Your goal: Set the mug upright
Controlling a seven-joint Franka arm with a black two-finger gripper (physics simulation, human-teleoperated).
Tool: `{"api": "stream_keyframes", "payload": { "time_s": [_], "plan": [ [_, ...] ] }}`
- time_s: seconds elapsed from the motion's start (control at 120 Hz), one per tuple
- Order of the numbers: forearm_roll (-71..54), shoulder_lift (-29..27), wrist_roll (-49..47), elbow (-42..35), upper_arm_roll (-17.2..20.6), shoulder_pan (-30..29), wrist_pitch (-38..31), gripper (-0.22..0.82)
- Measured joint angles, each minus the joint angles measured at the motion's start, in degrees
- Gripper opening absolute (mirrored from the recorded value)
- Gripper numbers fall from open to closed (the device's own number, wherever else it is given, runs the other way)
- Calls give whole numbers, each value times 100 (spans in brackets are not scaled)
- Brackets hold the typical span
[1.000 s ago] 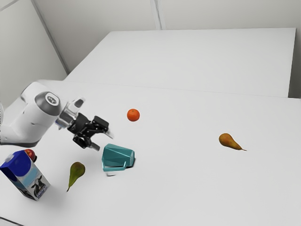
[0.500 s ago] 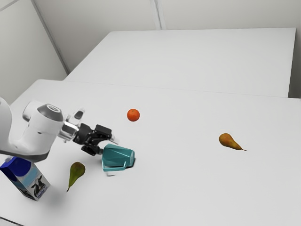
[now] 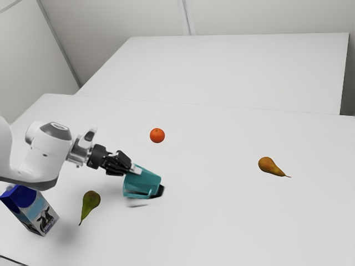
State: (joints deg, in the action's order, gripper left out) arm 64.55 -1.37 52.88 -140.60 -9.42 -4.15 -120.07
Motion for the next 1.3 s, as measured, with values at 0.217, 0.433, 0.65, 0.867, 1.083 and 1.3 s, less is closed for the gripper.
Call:
{"api": "stream_keyframes", "payload": {
  "time_s": [0.217, 0.433, 0.65, 0.867, 1.083, 1.3],
  "plan": [
    [-184, -330, 223, 160, 147, -3, -22, -15],
    [-2295, -406, -354, 1176, 633, 92, -112, -17],
    [-4999, -367, -1622, 1922, 969, 278, -92, -17],
    [-6129, -151, -2748, 1923, 1057, 447, -141, -17],
    [-6341, -10, -3576, 1645, 1066, 529, -417, -17],
    [-6386, 182, -4165, 1457, 1079, 531, -754, -17]
  ]
}}
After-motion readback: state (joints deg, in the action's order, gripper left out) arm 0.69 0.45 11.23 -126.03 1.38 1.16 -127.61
